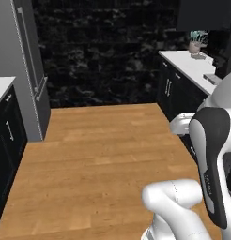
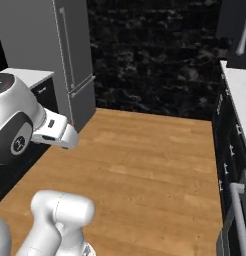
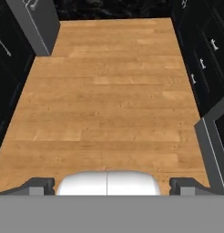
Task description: Gather all objects into one cabinet and sort the glasses and bowls to opposite sides.
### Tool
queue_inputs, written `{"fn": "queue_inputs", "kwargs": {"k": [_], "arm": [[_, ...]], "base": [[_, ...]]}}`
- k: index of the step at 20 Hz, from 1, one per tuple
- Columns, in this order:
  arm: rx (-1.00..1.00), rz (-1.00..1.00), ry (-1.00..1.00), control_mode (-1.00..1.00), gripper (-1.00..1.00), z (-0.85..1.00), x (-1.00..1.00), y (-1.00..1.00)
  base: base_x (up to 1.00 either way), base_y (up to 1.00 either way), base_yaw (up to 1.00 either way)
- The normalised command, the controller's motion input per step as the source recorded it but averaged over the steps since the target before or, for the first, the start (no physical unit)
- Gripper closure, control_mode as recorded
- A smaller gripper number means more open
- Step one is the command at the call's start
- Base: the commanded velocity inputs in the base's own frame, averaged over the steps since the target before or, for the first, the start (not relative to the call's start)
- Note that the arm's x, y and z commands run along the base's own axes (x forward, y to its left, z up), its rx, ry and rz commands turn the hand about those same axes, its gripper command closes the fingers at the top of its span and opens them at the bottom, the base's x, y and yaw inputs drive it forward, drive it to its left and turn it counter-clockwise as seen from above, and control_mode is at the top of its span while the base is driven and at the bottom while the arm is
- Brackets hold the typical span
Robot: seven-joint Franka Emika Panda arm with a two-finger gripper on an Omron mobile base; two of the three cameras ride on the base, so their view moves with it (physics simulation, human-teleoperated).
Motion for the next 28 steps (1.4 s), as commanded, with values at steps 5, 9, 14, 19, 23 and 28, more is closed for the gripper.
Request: {"fn": "queue_inputs", "kwargs": {"k": [5, 9, 14, 19, 23, 28], "arm": [[0.00, 0.00, 0.00, 1.00, -1.00, 0.00, 0.00, 0.00], [0.00, 0.00, 0.00, 1.00, -1.00, 0.00, 0.00, 0.00], [0.00, 0.00, 0.00, 1.00, -1.00, 0.00, 0.00, 0.00], [0.00, 0.00, 0.00, 1.00, -1.00, 0.00, 0.00, 0.00], [0.00, 0.00, 0.00, 1.00, -1.00, 0.00, 0.00, 0.00], [0.00, 0.00, 0.00, 1.00, -1.00, 0.00, 0.00, 0.00]], "base": [[1.00, 0.13, 0.00], [1.00, 0.09, 0.00], [1.00, 0.10, 0.00], [1.00, 0.09, 0.00], [1.00, 0.09, 0.00], [1.00, 0.08, 0.00]]}}
